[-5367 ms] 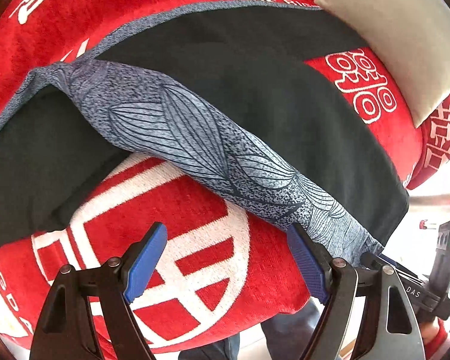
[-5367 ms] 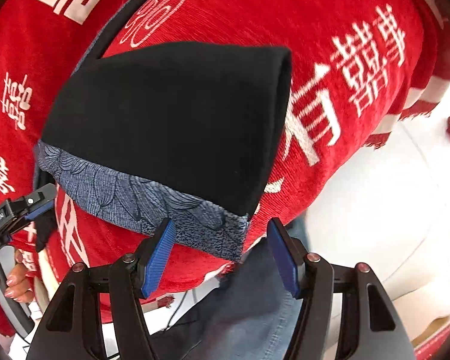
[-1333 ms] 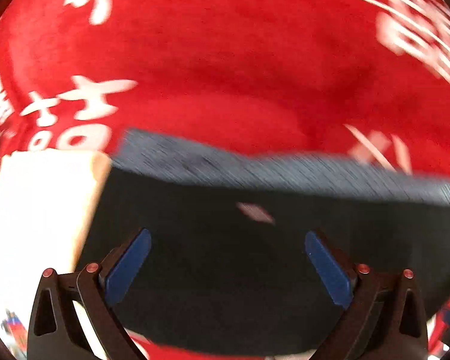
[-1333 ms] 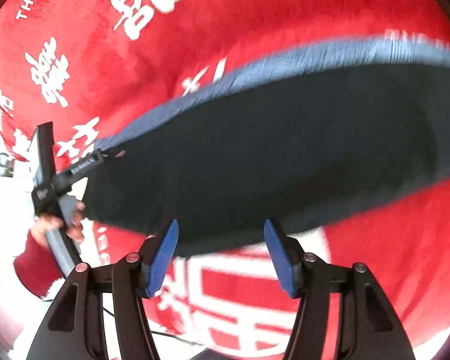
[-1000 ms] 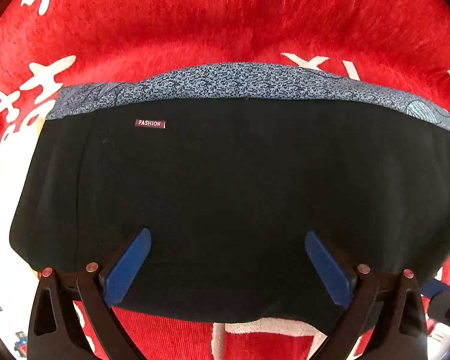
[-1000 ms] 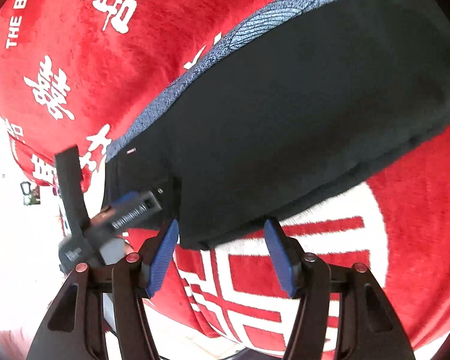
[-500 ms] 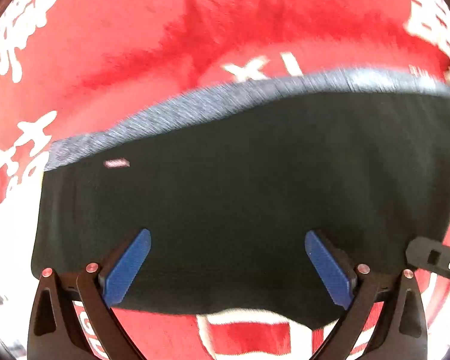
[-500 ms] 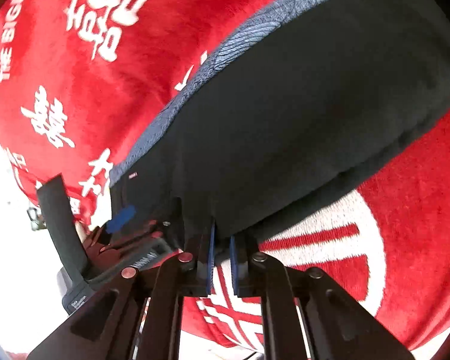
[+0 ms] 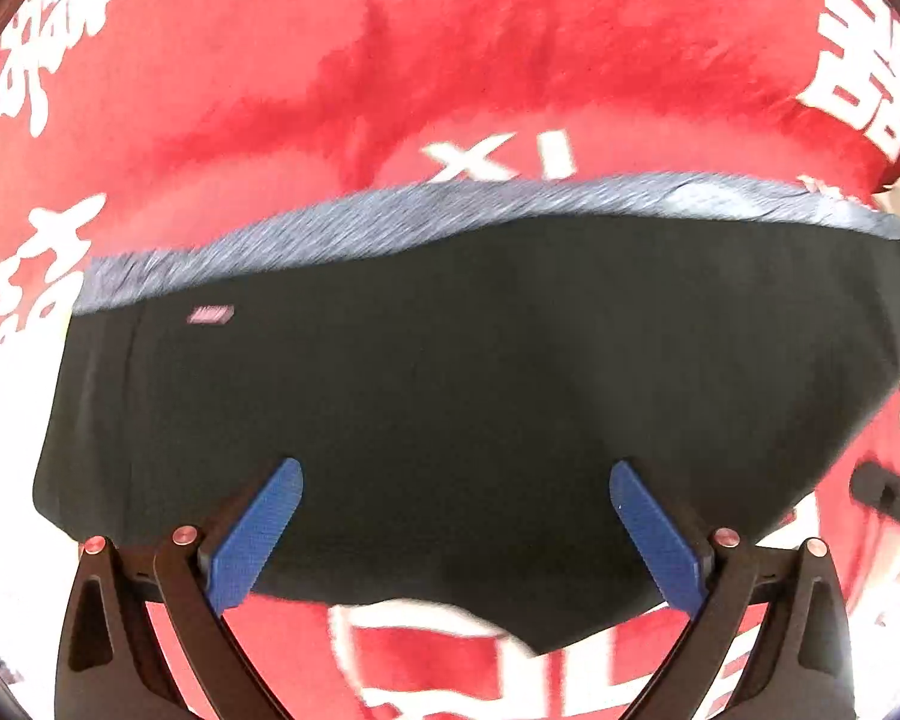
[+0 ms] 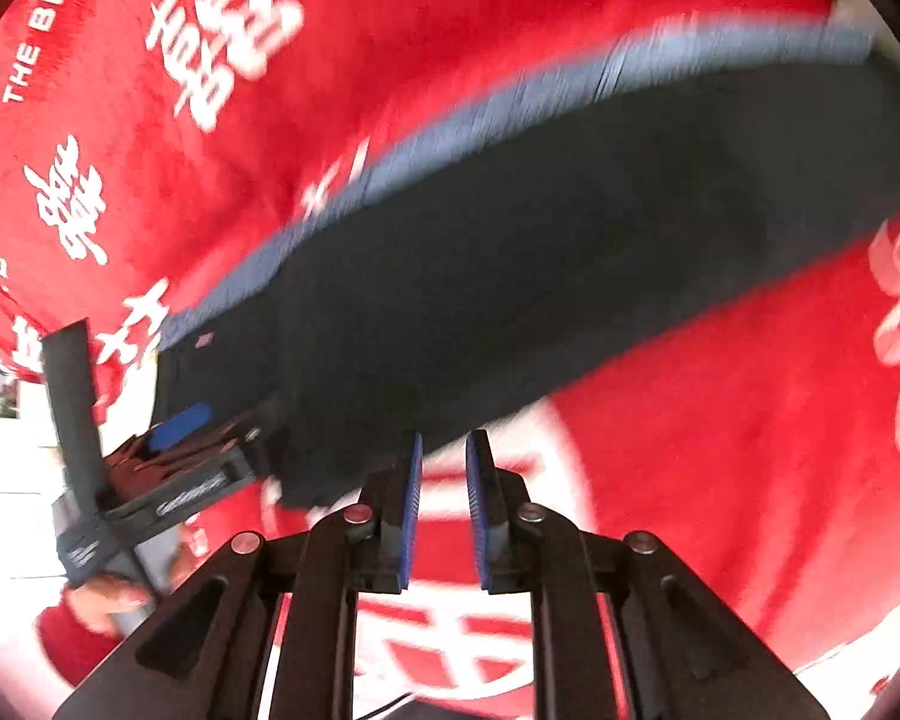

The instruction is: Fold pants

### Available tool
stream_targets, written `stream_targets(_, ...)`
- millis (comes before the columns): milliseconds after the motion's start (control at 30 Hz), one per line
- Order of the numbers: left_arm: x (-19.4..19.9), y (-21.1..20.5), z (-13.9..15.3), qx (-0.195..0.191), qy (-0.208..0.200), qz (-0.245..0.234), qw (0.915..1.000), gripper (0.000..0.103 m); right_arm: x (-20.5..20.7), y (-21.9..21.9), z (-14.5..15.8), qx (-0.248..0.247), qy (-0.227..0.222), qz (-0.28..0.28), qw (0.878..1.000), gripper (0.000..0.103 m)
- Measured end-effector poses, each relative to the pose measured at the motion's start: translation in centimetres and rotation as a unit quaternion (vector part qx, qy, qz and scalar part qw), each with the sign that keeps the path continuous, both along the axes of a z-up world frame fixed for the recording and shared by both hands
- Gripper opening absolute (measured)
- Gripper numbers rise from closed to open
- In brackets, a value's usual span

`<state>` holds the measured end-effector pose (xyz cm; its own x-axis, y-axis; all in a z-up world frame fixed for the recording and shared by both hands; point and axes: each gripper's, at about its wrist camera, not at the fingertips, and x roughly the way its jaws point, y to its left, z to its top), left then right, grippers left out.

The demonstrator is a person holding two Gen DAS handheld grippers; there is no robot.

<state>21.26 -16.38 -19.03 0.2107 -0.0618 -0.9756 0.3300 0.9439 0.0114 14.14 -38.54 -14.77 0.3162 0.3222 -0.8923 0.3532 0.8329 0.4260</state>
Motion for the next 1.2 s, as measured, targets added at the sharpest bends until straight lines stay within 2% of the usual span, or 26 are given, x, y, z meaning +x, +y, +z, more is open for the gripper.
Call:
stream_targets(133,0.1,-3.7,-2.4,0.018,0.015,-0.016,0.9996,0.103,2.4,-2.3,-2.0,-0.072,0.030,0.037,0.996,0.016)
stream_targets(167,0.2,-4.5,-3.0,0.022,0.016,-0.013,0.9995,0.103,2.5,-2.8,-2.8,-0.090,0.033,0.048,0.994,0.011)
stream_targets(200,0.2,-4.3,-3.1,0.009,0.008,0.002,0.9999,0.103,2.4,-3.7,-3.3,-0.101,0.029,0.052,0.993,0.007)
stream_targets(233,0.3,-3.8,-3.1,-0.003,0.014,0.018,0.9997,0.103,2.1,-5.1,-3.5,-0.095,0.017,0.040,0.995,0.000)
stream_targets(300,0.4,-3.2,-3.4,-0.019,0.026,0.033,0.9989,0.103,1.3,-7.8,-3.3,-0.115,0.018,-0.012,0.993,0.000)
stream_targets(367,0.2,-3.0,-3.6,-0.022,0.032,0.038,0.9985,0.103,0.9,-10.0,-3.3,-0.103,0.027,-0.058,0.993,0.000)
stream_targets(400,0.4,-3.3,-3.4,-0.011,0.034,0.038,0.9986,0.103,0.9,-10.9,-3.2,-0.090,0.034,-0.079,0.992,0.000)
stream_targets(467,0.8,-3.3,-2.1,0.002,0.028,0.040,0.9988,0.103,1.6,-11.7,-2.3,-0.076,0.029,-0.095,0.992,0.013)
stream_targets(500,1.2,-3.7,-1.3,-0.005,0.017,0.042,0.9990,0.103,2.1,-11.7,-1.8,-0.069,0.019,-0.089,0.993,0.019)
stream_targets(533,1.9,-4.1,-0.5,-0.016,0.002,0.048,0.9987,0.103,2.9,-11.5,-1.4,-0.068,0.007,-0.080,0.994,0.034)
stream_targets(567,2.9,-4.7,0.1,-0.023,-0.009,0.055,0.9982,0.103,4.0,-11.1,-0.9,-0.072,-0.007,-0.068,0.995,0.043)
stream_targets(633,4.6,-5.9,0.2,-0.026,-0.017,0.060,0.9977,0.103,6.3,-10.0,-0.7,-0.070,-0.021,-0.042,0.996,0.043)
stream_targets(733,7.2,-7.6,-1.0,-0.006,-0.020,0.063,0.9978,0.103,10.2,-8.3,-1.7,-0.059,-0.024,0.000,0.998,0.043)
stream_targets(800,8.1,-8.7,-3.5,0.012,0.005,0.068,0.9976,0.103,11.9,-7.2,-3.3,-0.065,-0.007,0.028,0.997,0.042)
stream_targets(833,8.3,-8.7,-4.2,0.008,0.014,0.076,0.9970,0.103,12.7,-7.0,-4.4,-0.079,0.009,0.045,0.996,0.041)
stream_targets(867,8.2,-8.2,-4.0,-0.006,0.009,0.090,0.9959,0.103,13.1,-7.2,-4.6,-0.098,-0.004,0.054,0.994,0.034)
stream_targets(900,8.1,-7.9,-4.0,-0.013,0.009,0.096,0.9952,0.103,13.4,-7.4,-4.4,-0.117,-0.014,0.060,0.991,0.032)
stream_targets(967,8.1,-7.7,-4.1,-0.013,0.003,0.087,0.9961,0.103,13.7,-9.3,-4.4,-0.142,-0.016,0.054,0.988,0.027)
stream_targets(1033,8.4,-7.5,-4.3,-0.011,0.001,0.086,0.9963,0.103,14.0,-11.8,-4.6,-0.176,0.000,0.029,0.984,0.027)
stream_targets(1133,8.8,-7.5,-4.3,-0.008,0.003,0.088,0.9960,0.103,13.4,-16.1,-4.5,-0.176,0.011,-0.016,0.984,0.027)
stream_targets(1200,9.0,-7.5,-4.1,-0.007,0.001,0.091,0.9958,0.103,13.0,-17.7,-3.9,-0.199,0.024,-0.029,0.979,0.029)
